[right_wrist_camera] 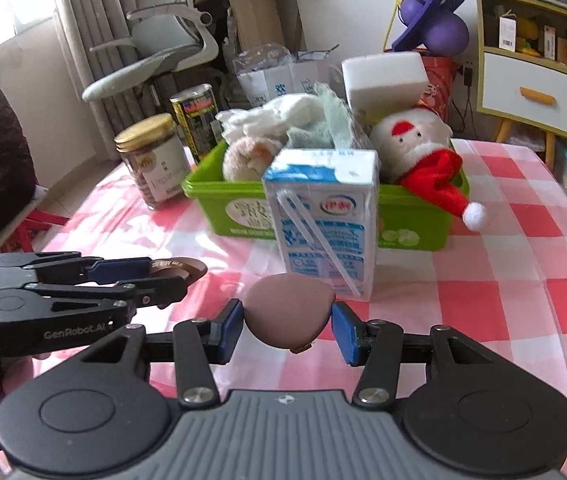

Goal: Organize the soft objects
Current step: 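Carry both sponges over the green bin and open both tools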

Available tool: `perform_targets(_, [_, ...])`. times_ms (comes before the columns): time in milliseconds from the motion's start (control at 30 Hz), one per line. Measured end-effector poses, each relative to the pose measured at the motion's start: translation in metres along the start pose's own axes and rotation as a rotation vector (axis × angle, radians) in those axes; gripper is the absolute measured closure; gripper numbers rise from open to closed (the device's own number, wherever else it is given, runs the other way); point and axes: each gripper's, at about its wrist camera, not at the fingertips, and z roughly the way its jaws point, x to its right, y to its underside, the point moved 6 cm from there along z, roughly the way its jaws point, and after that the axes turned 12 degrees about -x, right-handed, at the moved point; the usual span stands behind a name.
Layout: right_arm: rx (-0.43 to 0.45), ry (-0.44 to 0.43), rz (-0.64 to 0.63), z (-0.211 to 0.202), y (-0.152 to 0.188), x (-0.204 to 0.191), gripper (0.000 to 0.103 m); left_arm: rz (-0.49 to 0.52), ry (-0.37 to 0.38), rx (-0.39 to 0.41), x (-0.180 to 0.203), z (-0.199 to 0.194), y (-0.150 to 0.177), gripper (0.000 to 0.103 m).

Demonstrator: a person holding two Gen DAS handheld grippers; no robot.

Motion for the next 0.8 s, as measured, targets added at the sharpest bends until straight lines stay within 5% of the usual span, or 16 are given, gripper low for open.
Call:
perform_targets(467, [0.12,-0.128,0.071,-0.042,-0.03,-0.014,0.071,-0.007,-0.022,0.14,-0.004,-0.032,-0.032,0.06])
perform_targets(800, [0.164,-0.08,0.053,-0.036,-0.088,-0.004,0.071,0.041,-0.026,0.169,-0.005,-0.01,-0.072,0.06])
